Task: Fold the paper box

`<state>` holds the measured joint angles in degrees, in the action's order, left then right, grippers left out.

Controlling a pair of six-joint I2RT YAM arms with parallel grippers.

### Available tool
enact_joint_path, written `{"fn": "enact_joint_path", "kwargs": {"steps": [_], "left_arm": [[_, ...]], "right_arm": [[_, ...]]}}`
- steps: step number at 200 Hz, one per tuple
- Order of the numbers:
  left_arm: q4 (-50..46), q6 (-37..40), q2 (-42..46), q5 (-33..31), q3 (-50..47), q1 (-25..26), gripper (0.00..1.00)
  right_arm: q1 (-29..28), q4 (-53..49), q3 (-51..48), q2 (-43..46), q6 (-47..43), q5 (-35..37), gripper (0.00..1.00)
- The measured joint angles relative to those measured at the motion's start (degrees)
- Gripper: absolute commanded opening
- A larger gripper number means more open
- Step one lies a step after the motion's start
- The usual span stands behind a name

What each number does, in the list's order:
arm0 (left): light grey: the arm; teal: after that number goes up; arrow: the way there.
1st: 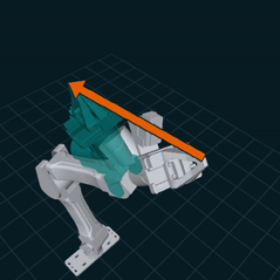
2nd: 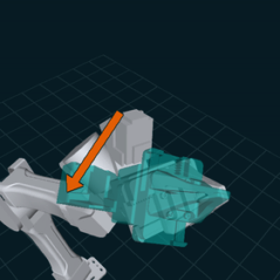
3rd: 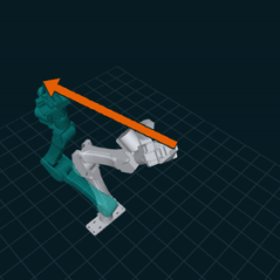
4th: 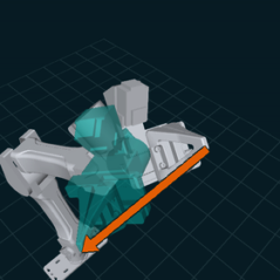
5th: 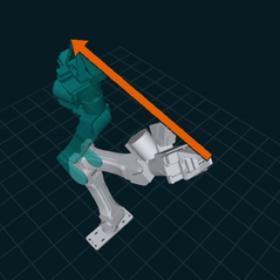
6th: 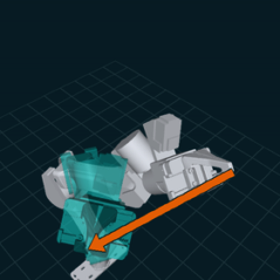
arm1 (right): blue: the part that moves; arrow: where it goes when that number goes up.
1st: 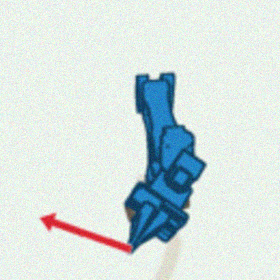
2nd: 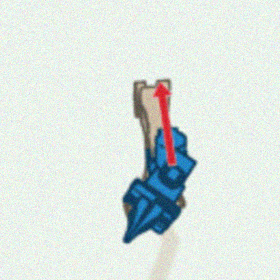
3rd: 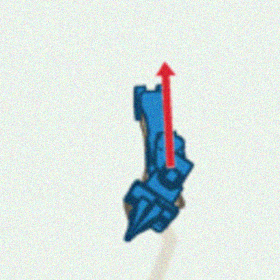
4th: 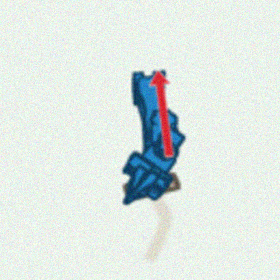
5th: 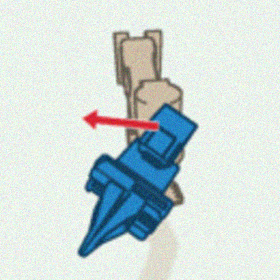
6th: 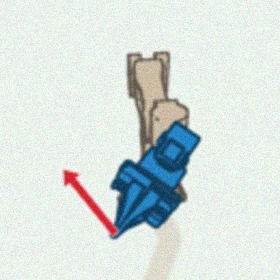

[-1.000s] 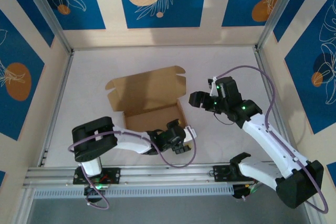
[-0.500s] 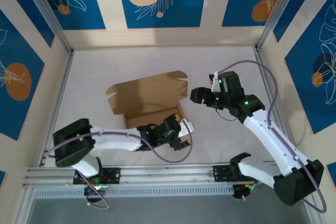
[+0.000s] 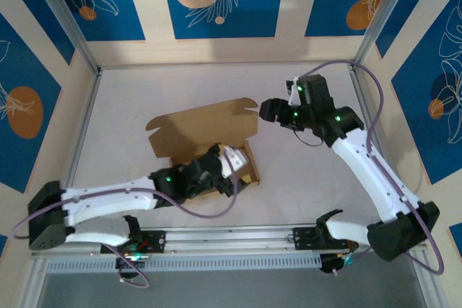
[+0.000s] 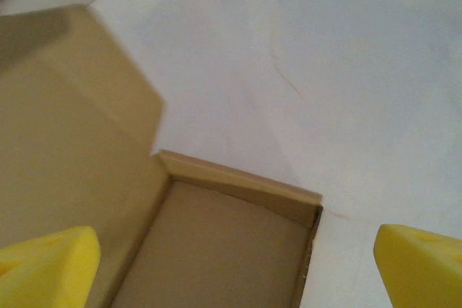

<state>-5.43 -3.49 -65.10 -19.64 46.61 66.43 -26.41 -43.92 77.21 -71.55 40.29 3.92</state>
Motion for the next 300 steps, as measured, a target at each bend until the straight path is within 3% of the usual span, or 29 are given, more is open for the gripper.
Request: {"fn": "enact_joint_path", "kwargs": {"steps": [29,61,88,121,216,252,282,300], "left_arm": [[-10.2,-13.5,9.9,-1.9,2.0,-6.3,0.96],[-23.5,-27.1,17.2,-1.8,2.0,-11.8,0.96],[-30.5,-33.9,21.9,-1.4,-1.0,-16.9,0.96],[-34.9,-38.2,26.1,0.3,-4.6,-21.7,0.96],[-38.6,-39.3,32.1,-0.8,-7.5,-23.1,0.97],[-39.4,-33.3,28.9,-4.4,-3.7,-26.2,0.97],[-36.0,-24.7,27.5,-4.8,-0.2,-31.8,0.97],[-33.6,-19.2,27.4,-3.9,0.2,-35.3,0.96]], "right_arm": [[-4.2,-8.4,15.3,-10.7,9.2,4.5,0.66],[-4.6,-14.5,23.7,-18.0,18.2,4.3,0.74],[-7.4,-20.7,34.3,-25.4,26.1,2.8,0.80],[-10.8,-21.7,37.4,-29.0,36.0,0.2,0.84],[-12.5,-20.0,43.3,-39.0,51.5,-0.6,0.77],[-11.5,-19.3,43.3,-38.5,48.1,0.4,0.78],[-8.3,-16.9,42.5,-35.3,30.2,-0.5,0.81],[-5.1,-11.9,35.8,-29.3,16.1,-1.7,0.84]]}}
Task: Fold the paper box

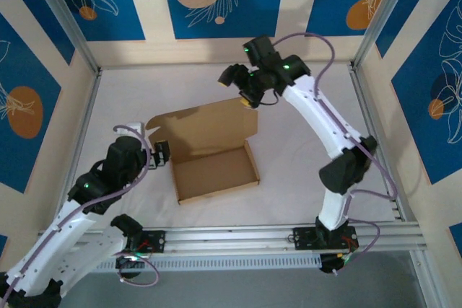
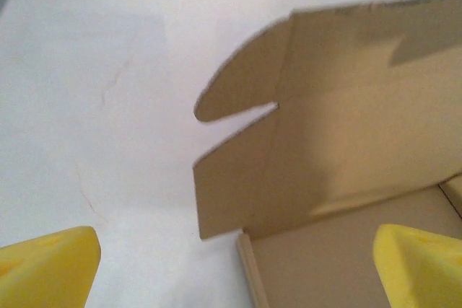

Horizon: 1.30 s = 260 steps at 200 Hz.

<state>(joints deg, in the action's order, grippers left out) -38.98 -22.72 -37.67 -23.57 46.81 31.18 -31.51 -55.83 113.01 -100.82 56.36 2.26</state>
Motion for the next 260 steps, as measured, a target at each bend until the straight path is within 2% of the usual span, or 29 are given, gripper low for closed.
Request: {"fn": "enact_joint_path", "kwargs": {"steps": [16,40,67,78,88,108,123,154,173,225,260], "left_arm": [[0.9,4.0,-1.1,2.3,1.0,-2.7,0.95],[2.1,7.3,-4.5,8.7,2.8,-3.8,0.86],[1.9,5.7,-7.2,19.2,3.6,-3.5,0.76],[1.6,4.4,-7.8,22.8,3.5,-1.7,0.76],[1.4,3.6,-8.0,24.6,2.9,2.1,0.75],[-0.5,3.6,-8.6,25.2,1.6,12.5,0.76],[-1.6,3.6,-10.1,25.6,0.7,19.3,0.76],[-0.9,2.4,-17.9,26.8,-0.8,28.3,0.75],[1.8,1.2,-22.4,28.0,-3.0,29.7,0.75],[7.1,0.7,-32.6,28.7,-4.3,29.7,0.76],[8.7,1.5,-35.8,28.4,-3.7,29.4,0.78]], "right_arm": [[4.0,1.6,-5.1,5.4,-11.3,-3.7,0.83],[8.1,2.3,-2.7,6.3,-26.1,-7.3,0.83],[4.5,2.1,1.7,3.1,-39.6,-6.9,0.82],[3.0,1.5,5.1,0.3,-43.3,-8.0,0.80],[1.7,0.6,9.5,-3.2,-45.8,-9.7,0.80],[-0.2,-1.6,19.0,-10.3,-49.4,-10.7,0.81],[-1.4,-2.2,22.0,-13.4,-51.3,-10.7,0.81],[-4.5,-4.4,23.9,-17.1,-53.8,-10.0,0.82],[-5.9,-5.4,23.9,-18.1,-54.6,-9.0,0.81],[-6.2,-6.1,23.8,-18.5,-54.9,-8.7,0.80],[-6.1,-6.3,22.2,-18.5,-54.9,-8.7,0.80]]}}
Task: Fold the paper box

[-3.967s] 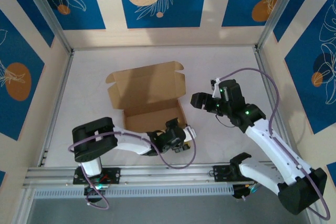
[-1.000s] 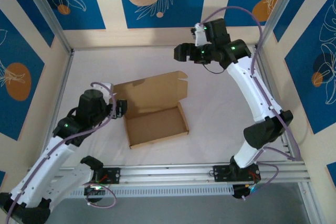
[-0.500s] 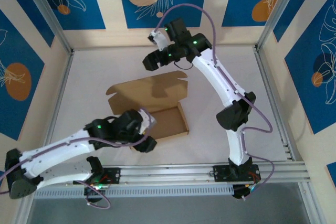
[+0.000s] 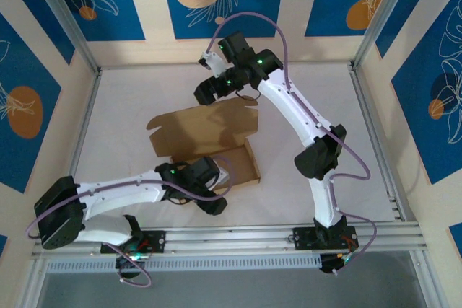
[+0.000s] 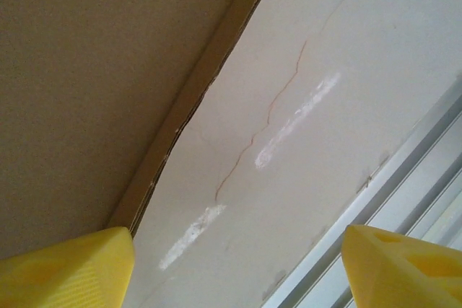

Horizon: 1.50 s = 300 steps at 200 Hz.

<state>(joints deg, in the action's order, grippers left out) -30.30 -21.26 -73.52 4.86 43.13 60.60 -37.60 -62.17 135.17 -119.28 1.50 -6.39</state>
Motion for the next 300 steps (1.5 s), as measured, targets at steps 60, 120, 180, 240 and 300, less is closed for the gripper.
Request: {"fn": "enact_joint_path", "kwargs": {"steps": [60,120,180,240,300], "left_arm": [[0.9,4.8,-4.7,-3.7,3.5,-5.3,0.79],[1.3,8.3,-7.0,-7.0,5.7,-11.8,0.77],[4.4,7.8,-4.2,-9.5,5.6,-13.5,0.77],[-1.1,4.0,8.3,-9.4,17.4,-21.9,0.87],[-8.0,-1.3,2.1,-6.4,37.1,-45.5,1.00]], "right_arm": [[1.2,-0.2,-1.4,-0.1,0.0,-0.3,0.76],[2.6,2.0,-6.2,2.6,0.1,-2.1,0.69],[-1.0,6.7,-23.8,10.3,3.0,2.3,0.71],[6.8,8.5,-15.9,11.6,11.8,11.1,0.69],[20.4,2.2,-14.2,12.2,26.2,12.1,0.80]]}}
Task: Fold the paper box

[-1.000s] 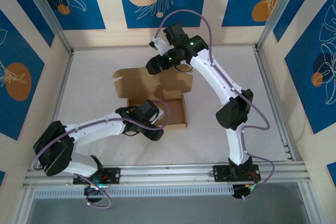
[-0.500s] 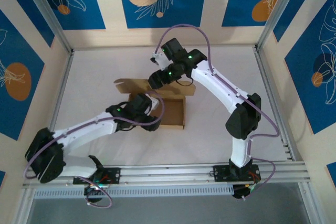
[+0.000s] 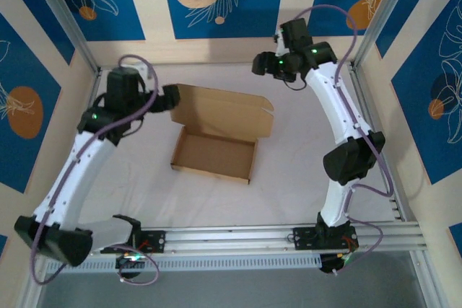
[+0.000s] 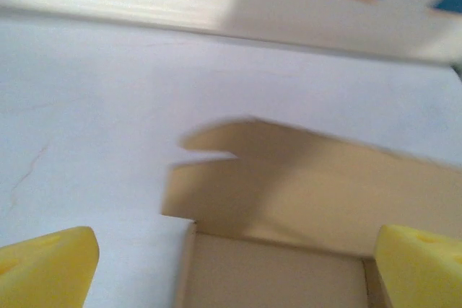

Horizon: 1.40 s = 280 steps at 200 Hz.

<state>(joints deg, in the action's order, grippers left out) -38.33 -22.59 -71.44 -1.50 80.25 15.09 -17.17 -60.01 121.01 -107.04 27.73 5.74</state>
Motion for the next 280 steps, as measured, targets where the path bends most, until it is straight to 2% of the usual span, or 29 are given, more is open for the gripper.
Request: {"fn": "enact_joint_path", "kwargs": {"steps": [16,41,71,101,129,167,280], "left_arm": [[-0.8,-3.1,-6.1,1.6,3.2,-5.4,1.00],[-1.4,-9.6,-16.1,5.5,7.1,-10.4,0.99],[-0.3,-15.1,-24.7,10.6,7.7,-12.8,0.98],[1.2,-17.7,-28.6,14.0,7.8,-13.2,0.95],[5.7,-20.5,-29.2,17.4,6.4,-13.2,0.94],[10.3,-22.6,-29.2,19.7,0.9,-13.2,0.93],[18.6,-28.0,-22.8,24.0,-10.3,-12.0,0.93]], "right_arm": [[3.1,-1.7,-1.6,0.1,4.7,-0.5,0.80],[7.4,-5.5,-5.3,0.1,13.9,-4.0,0.82],[12.1,-7.6,-11.5,0.1,22.0,-12.1,0.83],[14.9,-5.0,-22.0,0.1,27.8,-21.8,0.83],[13.7,-2.6,-26.3,0.0,31.6,-28.3,0.83],[10.0,1.7,-29.8,0.5,35.5,-32.8,0.83],[1.9,9.7,-33.1,3.6,44.3,-34.5,0.81]]}}
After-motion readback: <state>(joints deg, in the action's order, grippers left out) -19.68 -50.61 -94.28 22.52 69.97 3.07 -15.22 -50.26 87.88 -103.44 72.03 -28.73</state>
